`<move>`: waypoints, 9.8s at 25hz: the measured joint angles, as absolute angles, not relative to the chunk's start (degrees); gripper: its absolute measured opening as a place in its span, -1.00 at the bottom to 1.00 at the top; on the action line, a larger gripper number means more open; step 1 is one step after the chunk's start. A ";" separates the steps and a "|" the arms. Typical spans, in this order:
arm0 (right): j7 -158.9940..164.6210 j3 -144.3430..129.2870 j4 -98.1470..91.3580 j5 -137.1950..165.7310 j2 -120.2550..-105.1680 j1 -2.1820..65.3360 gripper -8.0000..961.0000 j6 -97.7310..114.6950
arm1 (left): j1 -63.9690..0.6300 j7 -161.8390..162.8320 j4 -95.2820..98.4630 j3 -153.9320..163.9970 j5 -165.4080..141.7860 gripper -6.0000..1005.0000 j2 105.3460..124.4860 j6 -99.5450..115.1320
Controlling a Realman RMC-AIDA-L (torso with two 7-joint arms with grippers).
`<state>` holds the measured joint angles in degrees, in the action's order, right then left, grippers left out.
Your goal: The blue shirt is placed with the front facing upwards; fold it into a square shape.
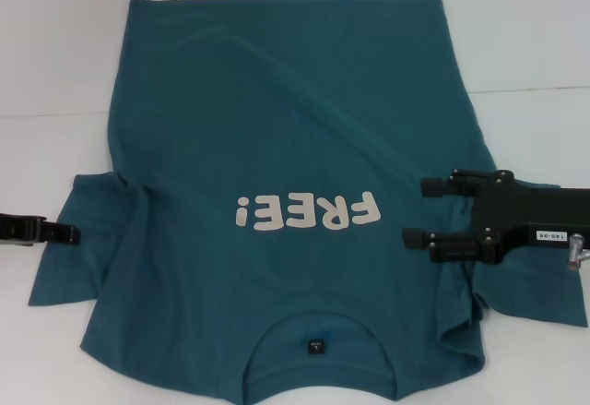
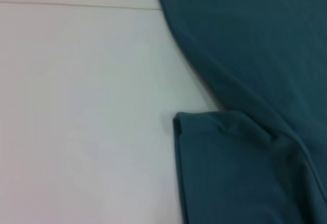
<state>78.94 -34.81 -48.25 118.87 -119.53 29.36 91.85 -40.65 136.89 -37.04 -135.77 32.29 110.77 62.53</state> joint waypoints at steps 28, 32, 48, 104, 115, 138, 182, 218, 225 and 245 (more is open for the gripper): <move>79.62 -35.40 -48.25 119.01 -119.37 29.75 0.84 91.84 | -41.86 134.66 -35.24 -135.23 30.74 0.80 112.95 60.60; 79.68 -35.42 -48.34 119.01 -119.30 29.80 0.84 91.84 | -41.92 134.75 -35.77 -135.24 30.74 0.79 112.92 60.28; 80.07 -35.57 -49.04 119.00 -119.27 29.94 0.84 91.39 | -42.19 134.50 -35.31 -135.27 30.74 0.60 112.94 60.23; 80.07 -35.62 -49.08 118.56 -119.19 29.43 0.84 91.46 | -39.53 133.50 -52.41 -135.93 30.82 -0.92 117.11 68.96; 80.07 -35.39 -49.21 118.55 -119.00 29.35 0.84 91.49 | -37.12 137.28 -53.00 -136.07 30.75 -0.91 114.56 68.93; 80.07 -35.27 -49.22 118.58 -118.91 29.31 0.84 90.85 | -35.33 138.60 -60.04 -138.15 31.66 -0.90 116.03 72.61; 79.51 -35.16 -49.21 118.93 -118.82 28.21 0.84 90.44 | -37.11 141.80 -72.50 -130.03 34.02 -0.89 124.24 79.78; 79.11 -35.15 -49.21 119.00 -118.56 26.95 0.84 90.86 | -37.82 148.32 -52.48 -122.23 32.22 0.78 123.50 50.64; 79.00 -35.15 -49.22 119.00 -118.56 26.88 0.84 90.76 | -39.20 147.64 -50.12 -121.82 32.15 0.91 123.53 50.45; 79.33 -35.57 -49.84 119.00 -118.56 26.50 0.84 90.88 | -42.19 142.88 -45.02 -122.54 38.13 0.77 123.18 52.46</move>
